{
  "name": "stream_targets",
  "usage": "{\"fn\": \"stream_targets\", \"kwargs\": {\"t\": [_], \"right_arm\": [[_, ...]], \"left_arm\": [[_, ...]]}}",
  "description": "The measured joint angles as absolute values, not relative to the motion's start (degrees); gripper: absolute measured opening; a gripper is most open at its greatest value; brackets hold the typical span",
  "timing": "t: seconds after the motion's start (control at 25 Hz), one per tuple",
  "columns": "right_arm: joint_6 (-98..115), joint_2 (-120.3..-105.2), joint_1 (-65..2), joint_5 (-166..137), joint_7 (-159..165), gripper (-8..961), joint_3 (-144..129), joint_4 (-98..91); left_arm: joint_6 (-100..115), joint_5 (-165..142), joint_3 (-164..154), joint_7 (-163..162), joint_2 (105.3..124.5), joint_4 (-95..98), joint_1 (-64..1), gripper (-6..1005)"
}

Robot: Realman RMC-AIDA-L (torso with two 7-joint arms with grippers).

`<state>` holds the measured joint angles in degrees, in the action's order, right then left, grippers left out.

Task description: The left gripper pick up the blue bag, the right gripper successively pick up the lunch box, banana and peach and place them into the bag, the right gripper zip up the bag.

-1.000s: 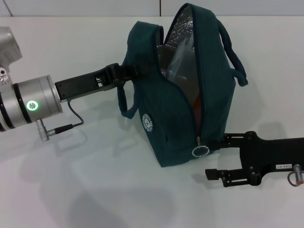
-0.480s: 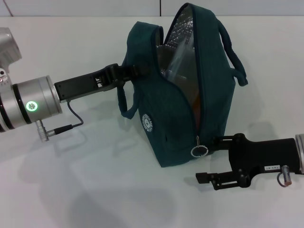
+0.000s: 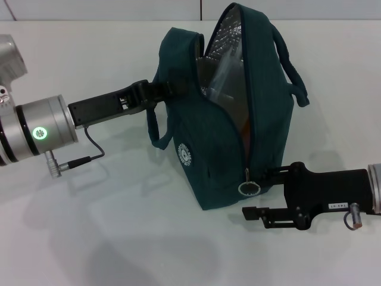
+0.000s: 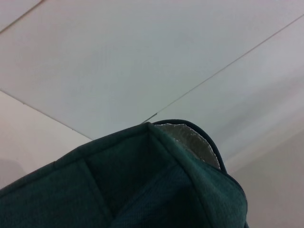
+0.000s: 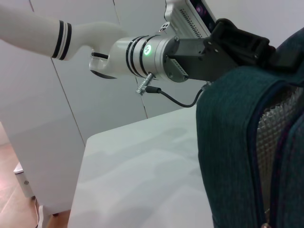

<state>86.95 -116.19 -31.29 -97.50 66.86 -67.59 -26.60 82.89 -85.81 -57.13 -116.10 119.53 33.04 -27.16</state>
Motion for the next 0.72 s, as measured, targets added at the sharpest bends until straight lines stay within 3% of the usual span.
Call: {"fn": "stream_targets", "kwargs": {"t": [0.44,0.72], "right_arm": [[84.4,-116.19,-31.4,-97.3,66.6,408,-69.0,-26.6],[84.2,-116.19,-31.3,-95.9,66.5,141,-69.0,-26.8]], "left_arm": [[82.9,-85.9,-57.1,-116.1,119.53,33.0,-27.2,72],[82.9,-85.9,-57.1,-116.1,119.53,33.0,-27.2,73]]}}
